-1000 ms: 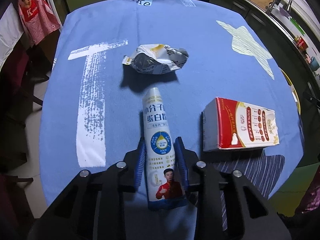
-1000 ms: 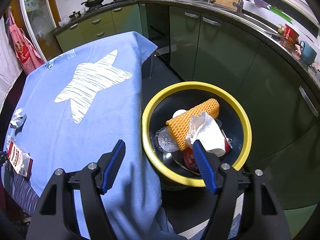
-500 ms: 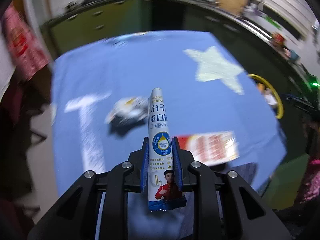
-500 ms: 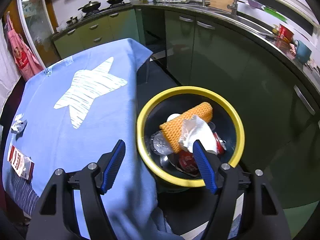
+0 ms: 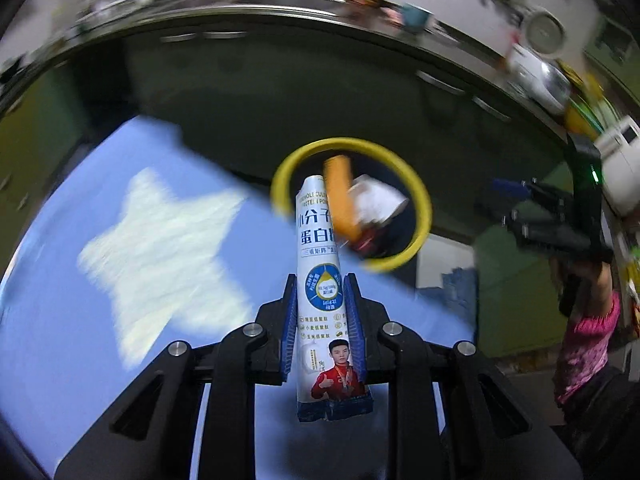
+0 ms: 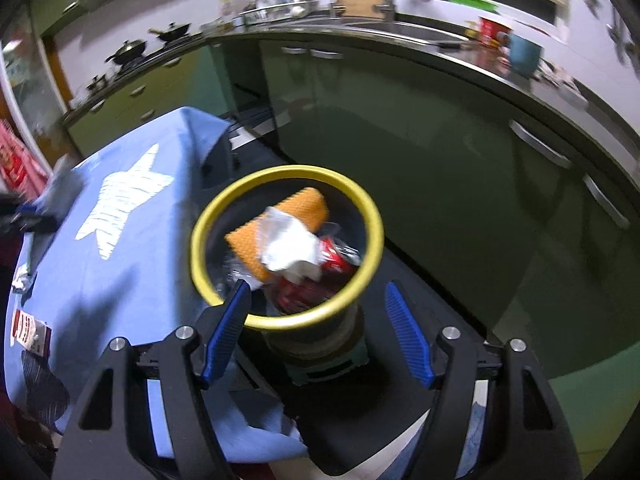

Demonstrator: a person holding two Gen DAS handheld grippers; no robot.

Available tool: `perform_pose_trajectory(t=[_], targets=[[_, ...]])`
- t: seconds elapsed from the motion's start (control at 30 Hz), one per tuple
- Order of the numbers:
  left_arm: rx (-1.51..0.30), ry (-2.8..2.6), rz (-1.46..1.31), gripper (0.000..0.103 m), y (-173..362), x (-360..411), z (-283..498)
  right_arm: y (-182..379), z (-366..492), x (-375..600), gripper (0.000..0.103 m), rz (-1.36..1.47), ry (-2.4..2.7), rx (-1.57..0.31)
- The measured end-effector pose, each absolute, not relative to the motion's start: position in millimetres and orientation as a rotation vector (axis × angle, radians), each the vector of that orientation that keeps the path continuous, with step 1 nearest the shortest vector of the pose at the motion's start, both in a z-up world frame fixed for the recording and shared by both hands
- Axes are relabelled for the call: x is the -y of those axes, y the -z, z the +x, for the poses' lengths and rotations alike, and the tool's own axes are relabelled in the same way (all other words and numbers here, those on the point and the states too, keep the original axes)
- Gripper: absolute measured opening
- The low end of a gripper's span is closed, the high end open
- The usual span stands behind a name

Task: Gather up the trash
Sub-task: 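Carry the tube over the bin and open the left tool, then grasp the red-and-white milk carton with the right tool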

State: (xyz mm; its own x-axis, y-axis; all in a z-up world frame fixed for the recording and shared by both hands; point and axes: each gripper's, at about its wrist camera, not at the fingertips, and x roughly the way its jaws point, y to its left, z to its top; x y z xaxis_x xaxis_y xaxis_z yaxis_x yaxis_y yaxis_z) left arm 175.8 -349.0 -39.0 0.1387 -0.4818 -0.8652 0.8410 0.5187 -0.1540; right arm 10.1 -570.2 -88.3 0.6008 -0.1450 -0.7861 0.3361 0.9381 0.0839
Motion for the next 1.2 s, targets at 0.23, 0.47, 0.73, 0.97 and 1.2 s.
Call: perform_pose_trajectory(t=[0.23, 0.47, 0.73, 0.97, 1.2], targets=[[-1.06, 1.078, 0.481, 0.03, 73.6, 471.9, 196.8, 104.6, -6.7, 593.0, 0.066, 0.288, 0.321, -0.905], [-1.052, 1.044, 0.534, 0.061, 106.0, 513.5, 200.3, 110.7, -4.0, 592.8, 0.066, 0.295, 0.3, -0.915], [-0.88, 0.998, 0.319, 0.081, 16.2, 394.5, 196.1, 105.4, 10.3, 577.5, 0.069, 0.251, 0.232, -0.921], [-0.669, 0.762, 0.147, 0.092, -28.2, 221.4, 175.7, 97.6, 37.8, 516.7, 0.07, 0.12, 0.028, -0.976], [-0.632, 0.498, 0.023, 0.098, -10.6, 75.6, 158.1, 93.7, 74.2, 413.1, 0.075, -0.052, -0.373, -1.023]])
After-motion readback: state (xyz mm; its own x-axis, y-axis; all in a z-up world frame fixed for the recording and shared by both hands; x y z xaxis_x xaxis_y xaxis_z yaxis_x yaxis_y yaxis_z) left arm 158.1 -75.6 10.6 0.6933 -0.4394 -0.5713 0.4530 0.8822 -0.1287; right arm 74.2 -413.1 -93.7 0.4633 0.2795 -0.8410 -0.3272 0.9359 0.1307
